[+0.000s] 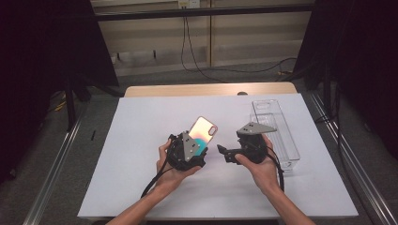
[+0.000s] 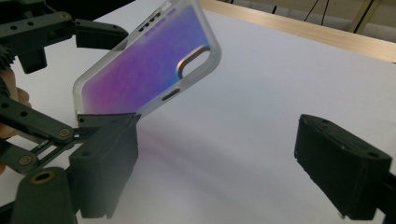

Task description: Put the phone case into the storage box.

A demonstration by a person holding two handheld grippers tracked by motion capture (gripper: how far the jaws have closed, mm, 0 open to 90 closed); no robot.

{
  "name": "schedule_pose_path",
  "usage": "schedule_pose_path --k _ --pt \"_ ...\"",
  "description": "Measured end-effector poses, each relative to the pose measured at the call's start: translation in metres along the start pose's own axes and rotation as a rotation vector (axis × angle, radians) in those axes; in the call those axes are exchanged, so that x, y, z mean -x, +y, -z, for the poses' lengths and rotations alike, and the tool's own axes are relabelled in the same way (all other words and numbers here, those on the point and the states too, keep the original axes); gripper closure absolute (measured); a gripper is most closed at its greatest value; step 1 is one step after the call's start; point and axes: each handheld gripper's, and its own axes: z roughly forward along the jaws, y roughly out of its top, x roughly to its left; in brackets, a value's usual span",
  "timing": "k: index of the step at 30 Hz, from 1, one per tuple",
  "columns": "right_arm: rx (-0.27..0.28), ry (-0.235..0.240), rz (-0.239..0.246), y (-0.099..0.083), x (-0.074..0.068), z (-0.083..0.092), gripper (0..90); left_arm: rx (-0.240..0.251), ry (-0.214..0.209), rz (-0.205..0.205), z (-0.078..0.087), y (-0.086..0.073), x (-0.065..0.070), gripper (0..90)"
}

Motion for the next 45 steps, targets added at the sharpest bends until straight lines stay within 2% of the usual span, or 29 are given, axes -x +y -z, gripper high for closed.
schedule_pose_path --k 2,4,8,13,15,18,22,24,29,31,36,39,42,45 --pt "-0.008 -0.017 -0.001 0.001 0.0 -0.002 13.5 0.008 0.006 0.01 -0.002 0.001 0.001 17.0" --pt "-0.019 -0.055 0.004 0.002 -0.001 -0.005 13.2 0.016 0.014 -0.005 -0.003 0.001 0.004 17.0" --pt "-0.015 -0.035 0.0 0.007 -0.001 -0.009 12.8 0.026 0.023 -0.017 -0.003 0.001 0.006 17.0" --pt "-0.034 -0.044 -0.048 0.014 -0.002 -0.015 13.8 0.023 0.033 -0.036 -0.005 -0.002 0.01 17.0" --pt "-0.049 -0.045 -0.053 0.015 -0.002 -0.017 17.5 0.027 0.04 -0.041 -0.005 -0.002 0.012 17.0" --pt "-0.059 -0.016 -0.092 0.016 0.002 -0.019 28.0 0.019 0.032 -0.041 -0.006 -0.002 0.012 17.0" --pt "-0.053 -0.028 -0.146 0.018 0.007 -0.022 41.0 0.022 0.034 -0.033 -0.006 -0.002 0.011 17.0" --pt "-0.055 -0.014 -0.162 0.02 0.009 -0.024 46.6 0.022 0.036 -0.031 -0.006 -0.002 0.01 17.0" --pt "-0.076 0.007 -0.171 0.023 0.009 -0.03 53.4 0.018 0.043 -0.036 -0.006 -0.002 0.01 17.0" --pt "-0.085 0.016 -0.189 0.026 0.01 -0.031 54.1 0.014 0.041 -0.036 -0.006 -0.002 0.011 17.0" --pt "-0.095 0.053 -0.203 0.029 0.01 -0.034 64.4 0.018 0.045 -0.038 -0.007 -0.003 0.012 17.0" --pt "-0.102 0.067 -0.222 0.029 0.01 -0.036 65.3 0.017 0.046 -0.04 -0.007 -0.003 0.012 17.0" --pt "-0.118 0.092 -0.272 0.03 0.014 -0.037 66.3 0.016 0.045 -0.043 -0.008 -0.003 0.012 17.0" --pt "-0.14 0.11 -0.3 0.031 0.015 -0.038 66.6 0.021 0.048 -0.044 -0.008 -0.002 0.013 17.0"
